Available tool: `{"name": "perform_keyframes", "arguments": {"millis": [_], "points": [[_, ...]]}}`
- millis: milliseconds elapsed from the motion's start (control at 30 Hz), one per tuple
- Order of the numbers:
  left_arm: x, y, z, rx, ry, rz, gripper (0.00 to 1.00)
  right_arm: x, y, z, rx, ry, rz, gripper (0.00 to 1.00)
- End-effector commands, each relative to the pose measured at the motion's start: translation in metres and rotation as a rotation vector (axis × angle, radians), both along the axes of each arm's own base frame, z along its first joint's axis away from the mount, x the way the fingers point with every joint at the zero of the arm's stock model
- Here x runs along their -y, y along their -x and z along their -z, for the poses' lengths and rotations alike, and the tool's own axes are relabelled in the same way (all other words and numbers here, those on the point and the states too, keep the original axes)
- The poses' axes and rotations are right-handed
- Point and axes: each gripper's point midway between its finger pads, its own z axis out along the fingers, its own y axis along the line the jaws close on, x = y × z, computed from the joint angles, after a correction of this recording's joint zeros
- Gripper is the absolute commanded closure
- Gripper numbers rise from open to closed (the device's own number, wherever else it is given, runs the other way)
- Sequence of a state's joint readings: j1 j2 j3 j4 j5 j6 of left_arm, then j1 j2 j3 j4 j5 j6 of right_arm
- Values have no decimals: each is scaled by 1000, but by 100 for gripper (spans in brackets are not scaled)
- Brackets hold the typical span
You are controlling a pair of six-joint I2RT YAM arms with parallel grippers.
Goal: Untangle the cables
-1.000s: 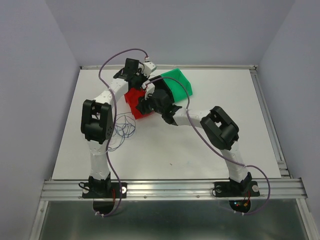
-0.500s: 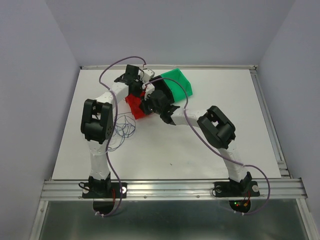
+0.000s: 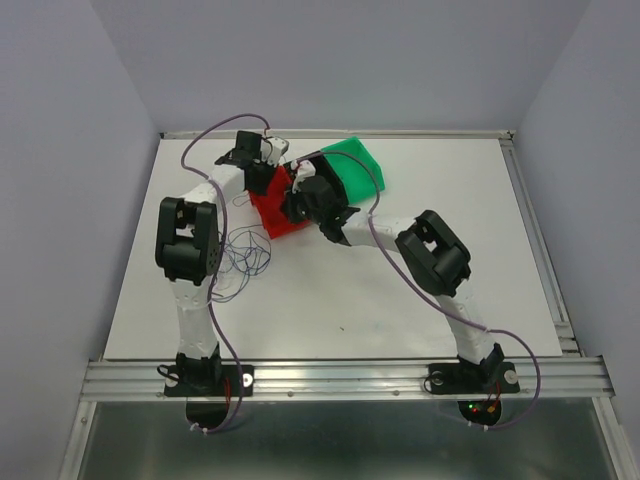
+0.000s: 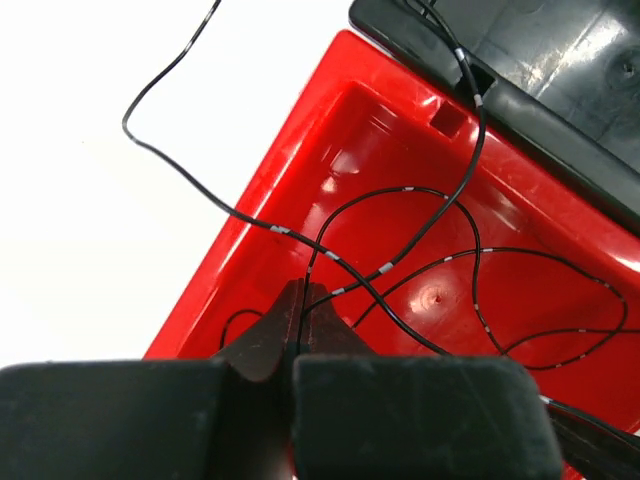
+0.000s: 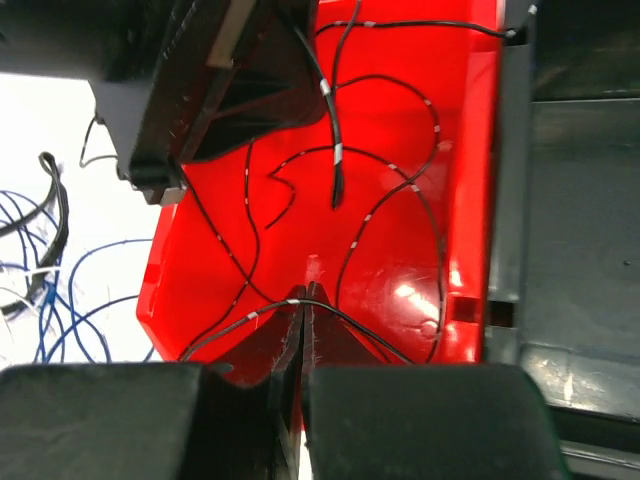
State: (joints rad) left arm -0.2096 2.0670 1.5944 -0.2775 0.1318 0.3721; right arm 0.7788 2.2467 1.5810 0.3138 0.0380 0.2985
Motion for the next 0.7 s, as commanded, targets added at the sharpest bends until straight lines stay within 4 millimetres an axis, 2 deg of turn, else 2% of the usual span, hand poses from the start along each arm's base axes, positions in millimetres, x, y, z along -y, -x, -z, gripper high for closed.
{"name": "perform_keyframes", "arguments": {"millis": [0,33,200,333,500,567,667], "points": [[-1,-5,10,-23,-28,-37,100,-5,-13,-30,18,-76,36,99],[-2,-9,9,-18,-33,-44,100,-4,-13,-32,19,-77,36,99],[-2,-12,27,-58,-61,-51,100,10,-12,-55,49,-85,85,97],[-1,-11,33,-67,-72,-52,100,16,-12,-62,57,-88,103,94],[-2,-11,18,-28,-64,-53,100,27,-9,-77,73,-115,120,83],[-1,-10,19,-30,-59,-49,100,34,-10,-90,93,-130,136,75],[2,-8,19,-28,-48,-35,100,43,-16,-98,101,-138,153,69]]}}
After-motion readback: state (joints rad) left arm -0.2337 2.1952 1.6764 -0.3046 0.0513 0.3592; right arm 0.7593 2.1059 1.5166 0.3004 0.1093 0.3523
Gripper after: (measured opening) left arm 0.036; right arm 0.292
